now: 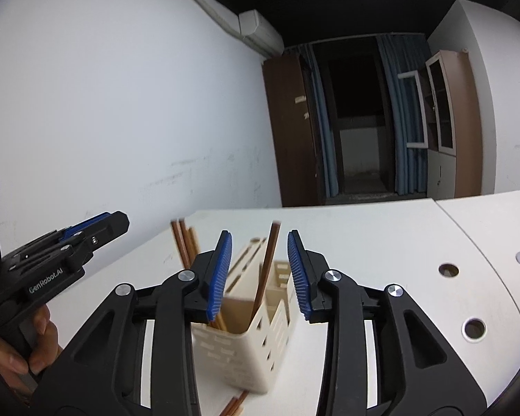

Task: Organize utensils
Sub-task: 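Move the open right tool down to the remaining chopsticks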

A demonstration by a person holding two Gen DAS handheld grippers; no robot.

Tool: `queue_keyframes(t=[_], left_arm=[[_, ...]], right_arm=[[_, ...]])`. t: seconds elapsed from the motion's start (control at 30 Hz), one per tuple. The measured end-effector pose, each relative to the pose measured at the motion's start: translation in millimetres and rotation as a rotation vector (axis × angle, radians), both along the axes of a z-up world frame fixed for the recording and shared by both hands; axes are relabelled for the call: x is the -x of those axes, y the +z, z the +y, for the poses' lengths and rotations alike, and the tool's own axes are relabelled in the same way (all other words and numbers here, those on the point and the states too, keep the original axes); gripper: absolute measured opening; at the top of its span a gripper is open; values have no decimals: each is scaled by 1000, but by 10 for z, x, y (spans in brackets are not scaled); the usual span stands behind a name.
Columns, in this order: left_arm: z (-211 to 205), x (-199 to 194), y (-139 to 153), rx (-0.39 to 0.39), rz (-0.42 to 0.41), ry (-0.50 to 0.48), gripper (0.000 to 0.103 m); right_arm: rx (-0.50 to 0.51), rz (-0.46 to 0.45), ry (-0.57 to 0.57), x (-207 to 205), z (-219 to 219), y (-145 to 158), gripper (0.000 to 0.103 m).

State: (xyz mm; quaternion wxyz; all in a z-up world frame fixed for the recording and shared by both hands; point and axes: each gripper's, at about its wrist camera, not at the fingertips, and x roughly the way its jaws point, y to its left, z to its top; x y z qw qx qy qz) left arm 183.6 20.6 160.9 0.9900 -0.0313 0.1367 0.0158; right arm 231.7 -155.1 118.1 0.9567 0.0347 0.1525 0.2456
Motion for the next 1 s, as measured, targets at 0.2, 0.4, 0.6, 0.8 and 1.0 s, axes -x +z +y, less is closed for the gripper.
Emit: queue_keyframes(t=[0.2,0.4,0.6,0.8,1.0], left_arm=[[14,43,-96,-23,68,-3,27],[83,143,-208,-8,93,-4,30],[99,140,-464,-3,151,-9,31],[144,177,-652,9,187,-22,31],[184,165,-838,7,234,-16,31]], right_arm=[[44,66,3,119,65,-129,41],[90,123,-2,267,69,-312,45],[155,187,5,383,175,-505,48],[216,272,22,470,315,-797,49],[252,365,32,454,414,-1061,48]])
